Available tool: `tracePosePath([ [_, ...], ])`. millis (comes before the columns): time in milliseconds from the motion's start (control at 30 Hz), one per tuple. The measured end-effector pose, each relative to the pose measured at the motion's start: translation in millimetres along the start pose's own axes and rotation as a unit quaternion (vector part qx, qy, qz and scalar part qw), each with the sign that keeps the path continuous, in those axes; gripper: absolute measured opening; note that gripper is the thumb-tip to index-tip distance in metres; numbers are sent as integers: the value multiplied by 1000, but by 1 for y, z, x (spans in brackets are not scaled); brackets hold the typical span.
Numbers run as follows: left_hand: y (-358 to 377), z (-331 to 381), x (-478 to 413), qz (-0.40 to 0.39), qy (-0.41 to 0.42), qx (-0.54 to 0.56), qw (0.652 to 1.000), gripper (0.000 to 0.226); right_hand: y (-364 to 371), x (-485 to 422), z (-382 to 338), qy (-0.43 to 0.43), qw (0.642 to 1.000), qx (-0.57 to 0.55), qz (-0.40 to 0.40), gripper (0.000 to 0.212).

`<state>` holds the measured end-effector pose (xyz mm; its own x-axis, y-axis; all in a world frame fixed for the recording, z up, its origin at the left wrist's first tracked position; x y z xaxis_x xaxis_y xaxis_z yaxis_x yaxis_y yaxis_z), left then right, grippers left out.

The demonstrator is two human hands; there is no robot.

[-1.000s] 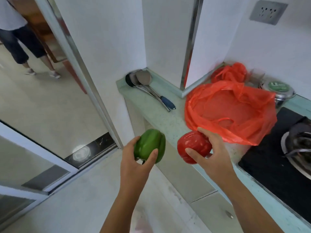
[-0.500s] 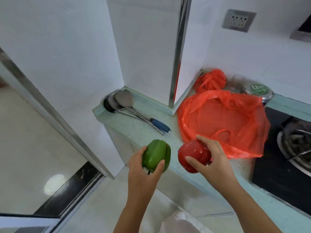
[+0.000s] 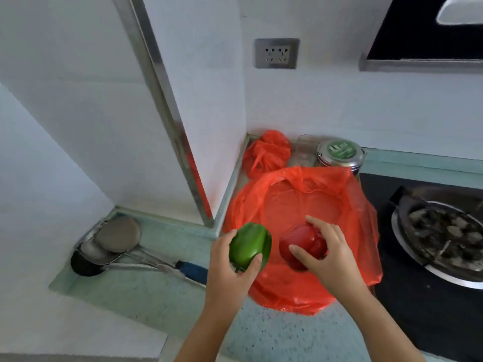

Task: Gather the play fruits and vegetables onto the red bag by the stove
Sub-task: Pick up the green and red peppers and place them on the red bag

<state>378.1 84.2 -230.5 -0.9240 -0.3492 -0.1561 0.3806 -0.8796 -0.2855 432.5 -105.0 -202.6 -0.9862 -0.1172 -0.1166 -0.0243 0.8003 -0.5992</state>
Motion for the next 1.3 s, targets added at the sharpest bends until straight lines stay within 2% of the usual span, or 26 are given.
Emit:
tracePosePath([
  [200, 62, -10, -55, -78, 41, -54, 995, 59, -20, -41, 48, 79, 996, 20, 22, 63],
  [367, 103, -23, -94, -120, 45, -94, 987, 61, -22, -71, 80, 121, 992, 44, 3, 64],
  [800, 169, -51, -158, -141, 41, -103, 984, 64, -5, -137, 129, 178, 982, 63, -17, 67],
  [900, 179, -54, -165, -139, 31, -94, 985, 71, -2, -149, 134, 185, 981, 62, -16, 66],
  [1300, 198, -67, -182, -118, 56, -103, 986, 77, 3, -169, 143, 170, 980, 88, 57, 64],
])
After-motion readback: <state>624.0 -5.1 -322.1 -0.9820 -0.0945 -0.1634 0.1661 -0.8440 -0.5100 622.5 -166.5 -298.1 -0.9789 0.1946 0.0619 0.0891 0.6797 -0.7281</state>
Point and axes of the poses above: each hand's wrist, its own x-axis away from the middle knuckle, its own y-axis out of the palm, z = x × y, the point moved 2 cm from there along -x, towards the middle knuckle, and after that the axes turned 6 degrees about x, right-handed, at the moved point
